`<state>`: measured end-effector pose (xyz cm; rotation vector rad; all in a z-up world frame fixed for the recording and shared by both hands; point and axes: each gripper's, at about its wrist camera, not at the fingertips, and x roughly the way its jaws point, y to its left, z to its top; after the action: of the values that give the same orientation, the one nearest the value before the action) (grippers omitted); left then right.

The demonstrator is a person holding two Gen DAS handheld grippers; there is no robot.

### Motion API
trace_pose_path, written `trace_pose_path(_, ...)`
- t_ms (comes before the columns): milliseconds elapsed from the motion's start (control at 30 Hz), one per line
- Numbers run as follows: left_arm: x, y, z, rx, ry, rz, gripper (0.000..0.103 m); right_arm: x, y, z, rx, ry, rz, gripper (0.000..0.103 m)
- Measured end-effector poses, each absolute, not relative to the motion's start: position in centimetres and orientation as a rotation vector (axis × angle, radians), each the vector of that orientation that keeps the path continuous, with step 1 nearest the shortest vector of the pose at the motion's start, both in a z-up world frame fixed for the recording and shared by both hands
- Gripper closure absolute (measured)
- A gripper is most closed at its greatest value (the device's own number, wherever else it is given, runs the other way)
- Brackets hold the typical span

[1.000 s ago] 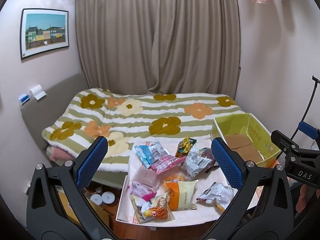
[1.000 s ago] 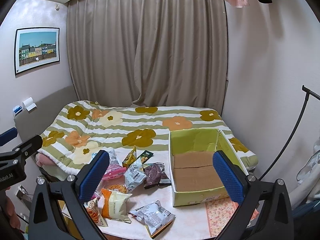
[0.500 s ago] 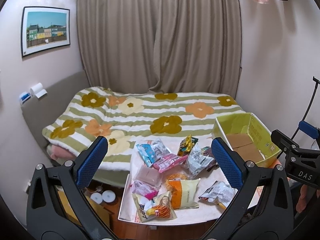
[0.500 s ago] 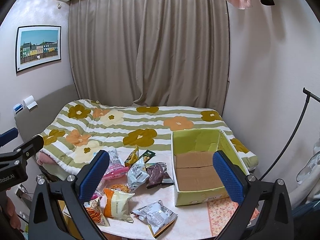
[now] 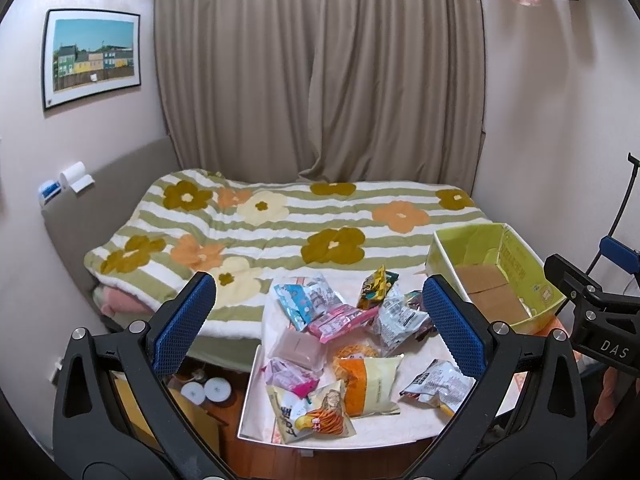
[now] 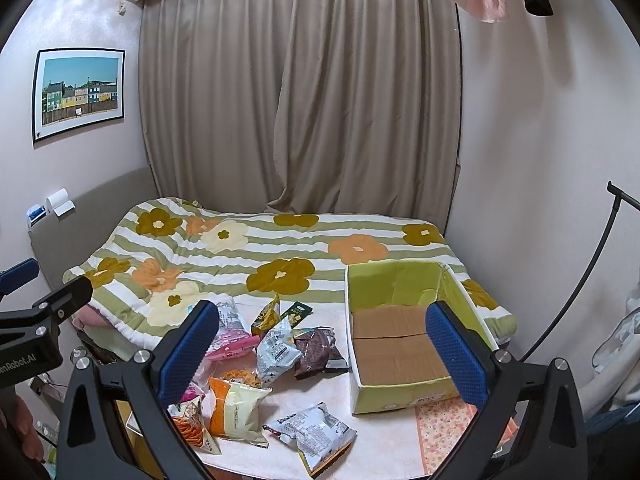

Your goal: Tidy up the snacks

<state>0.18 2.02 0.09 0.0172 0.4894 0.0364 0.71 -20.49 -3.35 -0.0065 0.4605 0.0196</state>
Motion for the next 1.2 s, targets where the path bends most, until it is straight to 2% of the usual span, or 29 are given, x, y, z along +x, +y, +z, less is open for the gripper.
trace_pose_path(1200, 0.8, 1.71, -0.29, 0.034, 0.514, 0.038, 0.0, 0.86, -19.73, -3.2, -0.006, 0.464, 0.019, 0.0)
